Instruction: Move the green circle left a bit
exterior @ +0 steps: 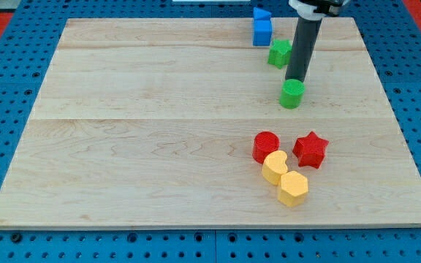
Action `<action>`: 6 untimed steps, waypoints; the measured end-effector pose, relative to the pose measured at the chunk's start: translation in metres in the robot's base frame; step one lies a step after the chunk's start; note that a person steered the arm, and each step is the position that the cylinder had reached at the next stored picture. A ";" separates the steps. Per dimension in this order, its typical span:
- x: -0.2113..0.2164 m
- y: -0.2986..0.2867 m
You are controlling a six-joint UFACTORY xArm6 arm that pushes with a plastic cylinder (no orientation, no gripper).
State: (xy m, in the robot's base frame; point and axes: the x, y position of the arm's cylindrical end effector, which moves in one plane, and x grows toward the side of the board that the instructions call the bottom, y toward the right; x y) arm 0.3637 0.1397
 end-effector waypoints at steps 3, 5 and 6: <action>0.039 0.011; 0.037 -0.012; 0.020 0.005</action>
